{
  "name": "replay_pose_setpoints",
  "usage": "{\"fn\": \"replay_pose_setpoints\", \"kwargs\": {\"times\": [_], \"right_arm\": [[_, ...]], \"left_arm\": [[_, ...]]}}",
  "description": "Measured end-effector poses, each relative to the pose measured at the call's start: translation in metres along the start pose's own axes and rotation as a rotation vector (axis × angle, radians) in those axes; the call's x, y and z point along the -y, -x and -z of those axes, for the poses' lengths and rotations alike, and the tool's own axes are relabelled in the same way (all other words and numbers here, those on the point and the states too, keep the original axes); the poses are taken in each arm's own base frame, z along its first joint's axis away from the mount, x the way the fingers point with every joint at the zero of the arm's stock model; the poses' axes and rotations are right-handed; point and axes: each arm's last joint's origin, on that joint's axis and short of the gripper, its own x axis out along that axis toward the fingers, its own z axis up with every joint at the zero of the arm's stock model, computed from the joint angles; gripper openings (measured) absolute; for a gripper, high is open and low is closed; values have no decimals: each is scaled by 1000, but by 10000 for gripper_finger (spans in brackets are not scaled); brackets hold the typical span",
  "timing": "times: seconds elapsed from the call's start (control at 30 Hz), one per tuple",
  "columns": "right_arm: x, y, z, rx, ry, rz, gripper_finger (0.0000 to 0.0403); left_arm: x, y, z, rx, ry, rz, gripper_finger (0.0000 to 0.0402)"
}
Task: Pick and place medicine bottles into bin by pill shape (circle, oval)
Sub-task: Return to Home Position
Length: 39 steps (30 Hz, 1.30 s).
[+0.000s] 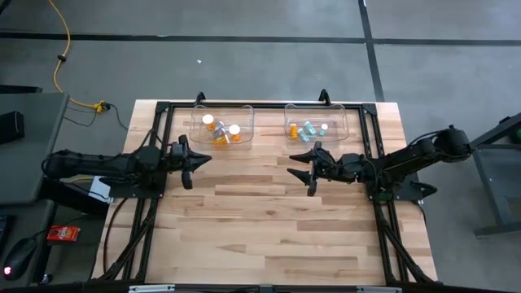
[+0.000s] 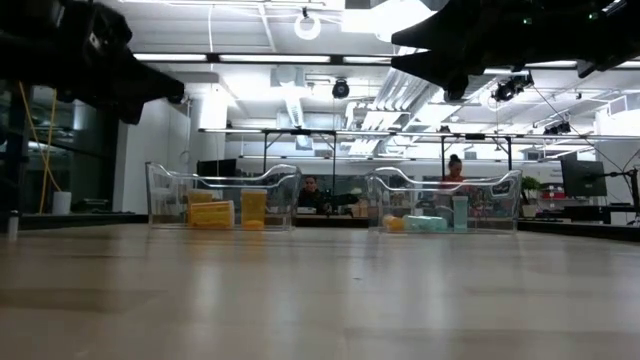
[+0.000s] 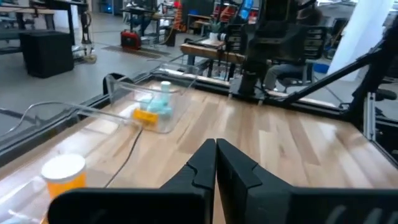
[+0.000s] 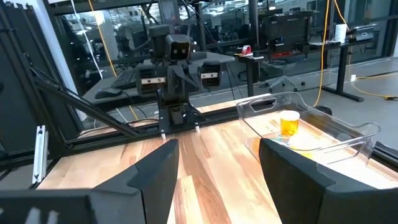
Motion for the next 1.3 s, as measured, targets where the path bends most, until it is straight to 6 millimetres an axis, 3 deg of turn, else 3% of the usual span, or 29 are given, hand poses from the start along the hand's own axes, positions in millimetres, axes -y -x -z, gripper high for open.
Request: {"fn": "replay_pose_setpoints", "kwargs": {"times": [0.23, 0.67, 0.8, 0.97, 1.1, 1.3], "right_arm": [[-1, 0, 0, -1, 0, -7, 215], [0, 7, -3, -49, 22, -57, 201], [6, 27, -2, -77, 82, -63, 140], [18, 65, 14, -27, 77, -168, 20], [34, 89, 26, 26, 4, -144, 19], [45, 106, 30, 36, -19, -204, 6]], "left_arm": [[-7, 5, 31, -51, 36, -10, 0], [-9, 8, 29, -36, 20, -41, 0], [-9, 8, 29, -35, 57, -42, 0], [-9, 8, 29, -35, 57, -41, 1], [-9, 8, 29, -35, 58, -41, 0], [-9, 8, 29, -35, 58, -41, 3]]}}
